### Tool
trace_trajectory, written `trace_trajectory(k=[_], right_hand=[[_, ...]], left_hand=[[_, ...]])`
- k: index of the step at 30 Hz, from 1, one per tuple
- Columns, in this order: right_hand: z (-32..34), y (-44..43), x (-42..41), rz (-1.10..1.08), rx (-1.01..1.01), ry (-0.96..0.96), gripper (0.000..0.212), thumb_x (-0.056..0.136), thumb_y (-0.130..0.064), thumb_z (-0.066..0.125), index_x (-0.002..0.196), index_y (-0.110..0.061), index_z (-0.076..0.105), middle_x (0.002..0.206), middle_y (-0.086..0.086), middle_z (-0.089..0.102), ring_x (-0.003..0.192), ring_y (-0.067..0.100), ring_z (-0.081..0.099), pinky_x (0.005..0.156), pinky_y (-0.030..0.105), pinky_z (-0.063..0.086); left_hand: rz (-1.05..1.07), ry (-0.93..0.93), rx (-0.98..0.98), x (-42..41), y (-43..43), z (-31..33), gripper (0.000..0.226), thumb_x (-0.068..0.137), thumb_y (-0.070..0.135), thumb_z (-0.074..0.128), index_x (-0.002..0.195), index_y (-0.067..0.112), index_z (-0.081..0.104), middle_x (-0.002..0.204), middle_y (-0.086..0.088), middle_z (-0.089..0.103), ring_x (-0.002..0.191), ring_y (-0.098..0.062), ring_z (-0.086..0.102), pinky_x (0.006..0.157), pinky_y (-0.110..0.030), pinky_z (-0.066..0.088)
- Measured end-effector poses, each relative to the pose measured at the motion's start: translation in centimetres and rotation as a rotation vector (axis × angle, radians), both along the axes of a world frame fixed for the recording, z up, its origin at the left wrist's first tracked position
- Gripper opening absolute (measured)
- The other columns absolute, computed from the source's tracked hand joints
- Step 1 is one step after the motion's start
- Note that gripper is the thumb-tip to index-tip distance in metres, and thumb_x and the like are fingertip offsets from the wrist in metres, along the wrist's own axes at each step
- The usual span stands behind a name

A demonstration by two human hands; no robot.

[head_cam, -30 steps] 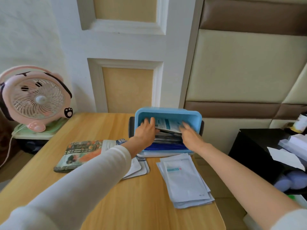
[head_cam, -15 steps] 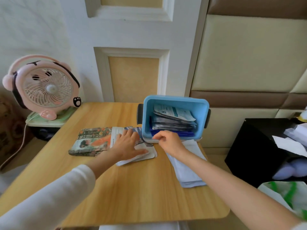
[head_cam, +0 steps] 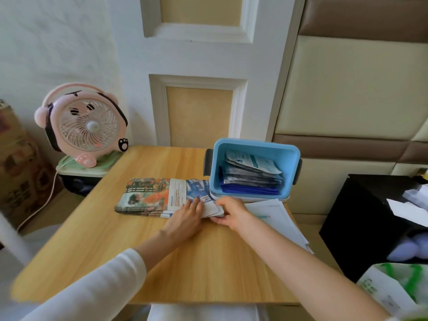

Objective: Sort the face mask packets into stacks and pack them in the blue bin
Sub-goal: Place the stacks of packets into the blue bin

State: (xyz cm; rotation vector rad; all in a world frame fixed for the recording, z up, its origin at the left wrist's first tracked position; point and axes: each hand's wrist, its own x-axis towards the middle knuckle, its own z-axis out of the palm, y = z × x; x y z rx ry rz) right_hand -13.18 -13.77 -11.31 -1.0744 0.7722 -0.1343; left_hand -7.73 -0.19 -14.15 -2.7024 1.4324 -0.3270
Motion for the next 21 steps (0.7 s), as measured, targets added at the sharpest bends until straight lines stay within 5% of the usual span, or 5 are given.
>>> trace_trajectory(k=[3,5,12,17,21], right_hand=[[0.0,1.4,-0.4,0.132,0.089,-0.018,0.016,0.088,0.001,0.056,0.104,-0.003,0.056,0.104,0.021,0.062,0.076,0.03,0.063,0.054,0.033,0.054],[-0.1,1.8,-0.6,0.208,0.051,0.018,0.01,0.087,-0.004,0.061,0.097,-0.003,0.058,0.088,0.018,0.065,0.069,0.029,0.066,0.049,0.028,0.054],[0.8,2.3,-2.6,0.322,-0.164,0.123,0.011,0.087,0.005,0.057,0.096,0.005,0.052,0.078,0.024,0.066,0.049,0.024,0.067,0.04,0.021,0.051],[4.4,0.3,-5.7,0.55,-0.422,0.164,0.018,0.087,0.008,0.052,0.104,0.003,0.055,0.077,0.022,0.066,0.048,0.022,0.067,0.039,0.021,0.051],[7.1,-2.0,-8.5,0.757,-0.881,0.066,0.017,0.087,0.001,0.057,0.093,-0.015,0.058,0.082,0.006,0.067,0.057,0.019,0.068,0.04,0.023,0.05]], left_hand=[[-0.042,0.128,-0.11,-0.4,0.9,1.1,0.046,0.094,0.007,0.041,0.138,-0.005,0.035,0.143,-0.025,0.038,0.126,-0.037,0.047,0.094,-0.038,0.047],[-0.073,0.168,-0.233,-0.6,2.3,1.5,0.043,0.092,0.01,0.034,0.132,0.002,0.046,0.126,-0.021,0.056,0.106,-0.033,0.062,0.079,-0.036,0.051],[0.03,0.732,-0.537,0.0,5.8,2.6,0.1,0.059,0.094,0.006,0.117,0.034,0.061,0.112,0.007,0.065,0.096,-0.01,0.059,0.085,-0.025,0.045],[0.165,0.843,-0.693,1.1,5.9,2.4,0.085,0.058,0.093,0.022,0.102,0.03,0.058,0.102,0.007,0.06,0.096,-0.016,0.056,0.077,-0.021,0.041],[0.175,0.88,-0.64,0.7,5.4,2.7,0.085,0.071,0.076,0.05,0.133,0.02,0.044,0.128,0.008,0.05,0.117,-0.015,0.05,0.102,-0.037,0.041]])
